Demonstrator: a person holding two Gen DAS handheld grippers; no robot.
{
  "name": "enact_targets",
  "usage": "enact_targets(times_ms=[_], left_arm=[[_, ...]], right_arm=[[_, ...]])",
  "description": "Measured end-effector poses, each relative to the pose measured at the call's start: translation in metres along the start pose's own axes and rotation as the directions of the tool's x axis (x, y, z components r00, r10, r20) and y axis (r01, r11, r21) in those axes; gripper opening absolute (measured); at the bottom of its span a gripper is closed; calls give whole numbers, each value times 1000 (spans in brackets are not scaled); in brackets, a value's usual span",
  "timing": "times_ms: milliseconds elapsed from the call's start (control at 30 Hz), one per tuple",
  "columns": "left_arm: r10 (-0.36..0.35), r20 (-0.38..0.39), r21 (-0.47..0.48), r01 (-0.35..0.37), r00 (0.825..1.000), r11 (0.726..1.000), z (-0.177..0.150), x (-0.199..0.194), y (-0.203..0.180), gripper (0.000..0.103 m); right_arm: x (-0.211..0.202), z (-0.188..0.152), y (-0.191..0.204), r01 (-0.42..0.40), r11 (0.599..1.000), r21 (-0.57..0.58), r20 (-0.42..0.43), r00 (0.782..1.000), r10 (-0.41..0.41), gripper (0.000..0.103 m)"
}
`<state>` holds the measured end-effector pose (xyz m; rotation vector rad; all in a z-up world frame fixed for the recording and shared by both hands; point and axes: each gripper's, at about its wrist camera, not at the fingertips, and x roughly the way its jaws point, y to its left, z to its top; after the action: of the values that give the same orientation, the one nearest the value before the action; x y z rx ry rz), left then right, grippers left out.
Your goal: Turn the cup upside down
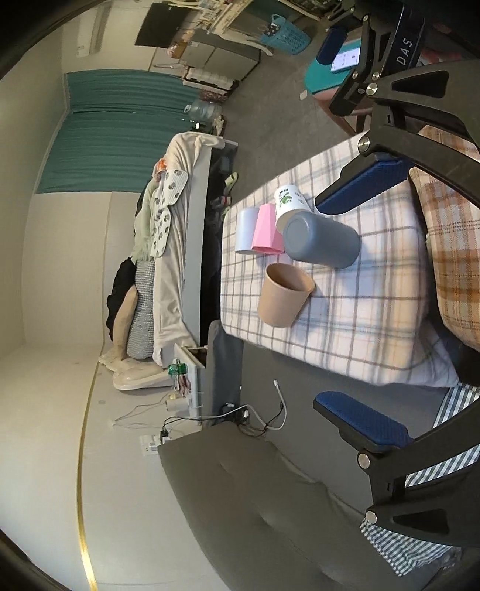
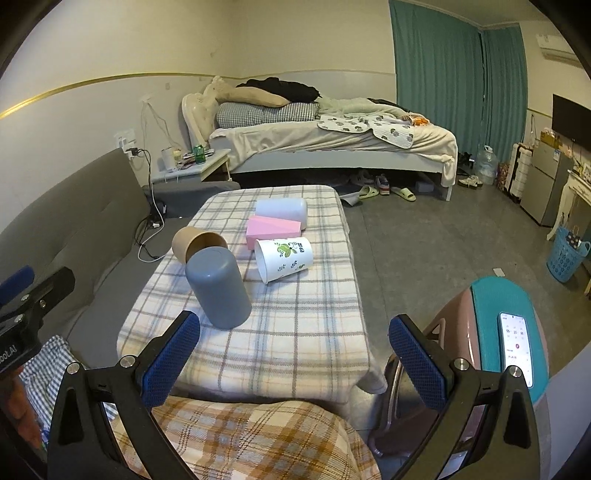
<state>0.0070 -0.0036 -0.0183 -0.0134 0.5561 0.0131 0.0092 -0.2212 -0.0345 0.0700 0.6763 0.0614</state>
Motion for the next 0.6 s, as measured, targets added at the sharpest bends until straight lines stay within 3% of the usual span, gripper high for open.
enact_targets(times_ms=[600], left_arm=[[-1, -48, -7, 1, 999, 1000, -7, 2, 2, 100]], right_arm=[[-1, 1, -6, -5, 1000, 12, 13, 1000, 5, 103]])
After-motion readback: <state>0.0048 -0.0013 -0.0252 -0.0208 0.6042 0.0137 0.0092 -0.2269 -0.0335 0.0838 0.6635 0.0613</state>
